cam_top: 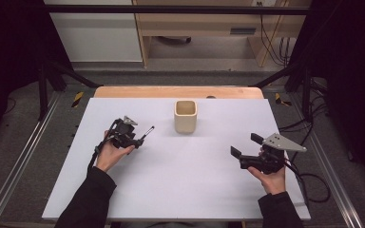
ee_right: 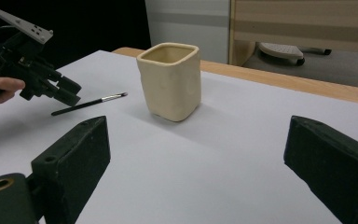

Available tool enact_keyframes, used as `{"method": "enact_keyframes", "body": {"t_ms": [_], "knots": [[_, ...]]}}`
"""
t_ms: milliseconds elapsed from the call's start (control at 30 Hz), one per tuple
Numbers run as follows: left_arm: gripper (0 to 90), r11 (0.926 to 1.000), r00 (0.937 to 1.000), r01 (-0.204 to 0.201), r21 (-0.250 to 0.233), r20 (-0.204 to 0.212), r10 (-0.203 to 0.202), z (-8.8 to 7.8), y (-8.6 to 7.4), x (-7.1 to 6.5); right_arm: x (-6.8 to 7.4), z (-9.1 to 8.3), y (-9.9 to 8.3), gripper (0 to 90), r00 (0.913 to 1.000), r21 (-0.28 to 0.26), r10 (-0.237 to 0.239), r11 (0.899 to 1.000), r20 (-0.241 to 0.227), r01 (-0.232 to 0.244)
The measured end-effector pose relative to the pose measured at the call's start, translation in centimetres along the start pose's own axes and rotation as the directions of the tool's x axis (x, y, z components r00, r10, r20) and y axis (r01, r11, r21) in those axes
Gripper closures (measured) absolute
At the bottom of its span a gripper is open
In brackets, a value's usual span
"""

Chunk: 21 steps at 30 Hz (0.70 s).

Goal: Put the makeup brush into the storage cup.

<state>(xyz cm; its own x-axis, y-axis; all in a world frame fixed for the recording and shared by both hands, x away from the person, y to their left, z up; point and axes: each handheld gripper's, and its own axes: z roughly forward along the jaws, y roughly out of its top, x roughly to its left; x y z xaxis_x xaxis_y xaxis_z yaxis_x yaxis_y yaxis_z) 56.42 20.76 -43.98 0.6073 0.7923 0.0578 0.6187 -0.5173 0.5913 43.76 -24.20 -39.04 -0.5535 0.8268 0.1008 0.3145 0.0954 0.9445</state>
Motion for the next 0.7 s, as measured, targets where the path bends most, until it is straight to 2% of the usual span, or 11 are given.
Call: {"method": "enact_keyframes", "body": {"t_ms": [200, 267, 400, 700], "knots": [[50.2, 0.9990, 1.0000, -0.002, 0.045, -0.002, 0.002, 0.5, 0.9, 0.3, 0.0, 0.1, 0.0, 7.4, 1.0000, 0.003, -0.002, 1.000, -0.002, 0.002], [50.9, 0.9976, 0.9999, -0.014, 0.067, -0.008, 0.014, 0.9, 1.0, 0.2, 0.0, 0.0, 0.0, 7.4, 1.0000, 0.002, -0.002, 1.000, -0.003, 0.002], [52.3, 0.9969, 0.9998, -0.014, 0.078, -0.011, 0.015, 1.7, 1.1, 0.1, 0.0, 0.1, 0.0, 7.4, 1.0000, 0.002, 0.000, 1.000, -0.004, 0.000], [65.5, 0.9953, 0.9997, -0.014, 0.096, 0.021, 0.012, 2.6, 1.0, 0.2, 0.0, 0.1, 0.0, 7.5, 1.0000, 0.002, 0.001, 1.000, -0.006, -0.001]]}}
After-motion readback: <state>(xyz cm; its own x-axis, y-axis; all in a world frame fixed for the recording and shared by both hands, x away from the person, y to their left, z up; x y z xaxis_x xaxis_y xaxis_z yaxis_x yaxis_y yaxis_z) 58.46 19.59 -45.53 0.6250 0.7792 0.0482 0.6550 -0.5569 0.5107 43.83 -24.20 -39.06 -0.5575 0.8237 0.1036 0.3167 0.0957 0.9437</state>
